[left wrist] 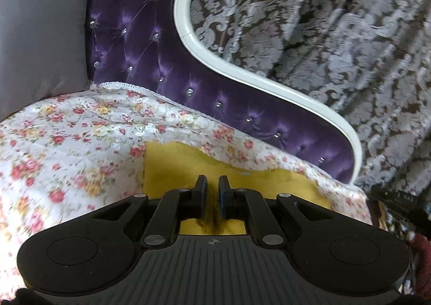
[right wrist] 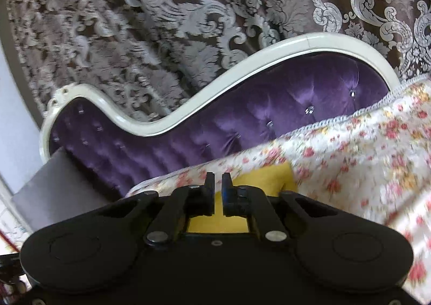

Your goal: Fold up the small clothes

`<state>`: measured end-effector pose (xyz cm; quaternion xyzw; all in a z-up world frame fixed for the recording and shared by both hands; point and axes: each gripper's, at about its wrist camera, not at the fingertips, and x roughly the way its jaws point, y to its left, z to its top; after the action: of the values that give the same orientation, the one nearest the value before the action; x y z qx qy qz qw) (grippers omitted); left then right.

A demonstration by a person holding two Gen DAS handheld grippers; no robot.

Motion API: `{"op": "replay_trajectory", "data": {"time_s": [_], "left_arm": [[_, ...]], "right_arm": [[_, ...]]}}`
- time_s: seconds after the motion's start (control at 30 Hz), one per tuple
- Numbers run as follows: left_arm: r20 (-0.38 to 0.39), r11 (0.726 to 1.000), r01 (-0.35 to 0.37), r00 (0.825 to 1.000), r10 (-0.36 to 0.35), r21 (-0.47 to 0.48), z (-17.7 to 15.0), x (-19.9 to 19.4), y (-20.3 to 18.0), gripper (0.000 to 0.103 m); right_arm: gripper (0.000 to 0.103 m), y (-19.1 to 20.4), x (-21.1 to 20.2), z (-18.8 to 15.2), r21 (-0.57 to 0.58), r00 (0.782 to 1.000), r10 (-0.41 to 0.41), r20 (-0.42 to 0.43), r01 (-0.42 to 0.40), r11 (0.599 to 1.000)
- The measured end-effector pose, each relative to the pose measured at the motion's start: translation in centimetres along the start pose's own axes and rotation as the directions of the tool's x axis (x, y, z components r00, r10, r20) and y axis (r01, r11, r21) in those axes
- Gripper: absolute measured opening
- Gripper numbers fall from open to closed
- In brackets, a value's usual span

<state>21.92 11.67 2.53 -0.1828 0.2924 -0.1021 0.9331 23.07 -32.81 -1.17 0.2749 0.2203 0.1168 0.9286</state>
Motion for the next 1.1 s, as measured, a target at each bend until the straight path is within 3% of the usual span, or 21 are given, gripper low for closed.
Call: {"op": "replay_trajectory", "data": {"time_s": [0.07,0.1,0.27,0.3,0.33,0.4,0.5,0.53,0.63,0.8,1.1], "left_arm": [[-0.017,1.000,-0.006,1.000,0.006,-0.003,0.5,2.0,0.7,0.000],[-0.025,1.000,-0.015,1.000,0.015,-0.007,0.7,2.9,1.1,0.000],[-0.055,0.996,-0.061,0.996,0.065,0.072,0.3,5.5,2.1,0.001],[-0.055,0.994,-0.058,0.996,0.063,0.096,0.1,5.6,2.3,0.003],[-0.063,0.992,-0.050,0.996,0.058,0.114,-0.2,5.6,2.5,0.005],[-0.106,0.991,-0.026,0.994,0.040,0.130,-0.8,5.7,3.0,0.006],[-0.169,0.987,0.000,0.985,0.028,0.164,-1.8,5.9,3.4,0.033],[-0.176,0.982,0.001,0.984,0.033,0.189,-2.2,5.9,3.3,0.037],[-0.171,0.962,0.005,0.984,0.043,0.273,-3.1,5.3,2.9,0.041],[-0.126,0.963,0.031,0.992,0.003,0.267,-3.3,3.8,3.6,0.054],[-0.178,0.939,0.049,0.984,0.013,0.341,-4.2,4.3,4.6,0.054]], "right_arm": [[0.013,-0.6,2.3,0.4,-0.005,0.999,-0.023,-0.022,0.022,1.000],[0.021,-0.9,3.1,0.4,-0.009,0.999,-0.019,-0.035,0.018,1.000],[0.022,-0.5,5.0,-1.7,-0.164,0.987,-0.036,-0.155,0.010,0.986],[0.028,-0.3,5.0,-2.5,-0.188,0.981,-0.035,-0.192,-0.001,0.982],[0.041,-0.2,5.0,-3.2,-0.206,0.974,-0.039,-0.221,-0.007,0.978],[0.049,0.0,4.7,-4.8,-0.258,0.962,-0.060,-0.266,-0.011,0.966],[0.049,0.4,4.2,-6.6,-0.328,0.949,-0.088,-0.304,-0.018,0.944],[0.049,0.5,4.1,-6.8,-0.338,0.947,-0.090,-0.310,-0.021,0.941],[0.051,0.6,3.7,-7.2,-0.345,0.947,-0.087,-0.309,-0.026,0.938],[0.052,0.2,3.3,-7.2,-0.333,0.949,-0.068,-0.307,-0.040,0.942],[0.056,-0.1,4.5,-7.6,-0.349,0.946,-0.083,-0.313,-0.033,0.937]]}}
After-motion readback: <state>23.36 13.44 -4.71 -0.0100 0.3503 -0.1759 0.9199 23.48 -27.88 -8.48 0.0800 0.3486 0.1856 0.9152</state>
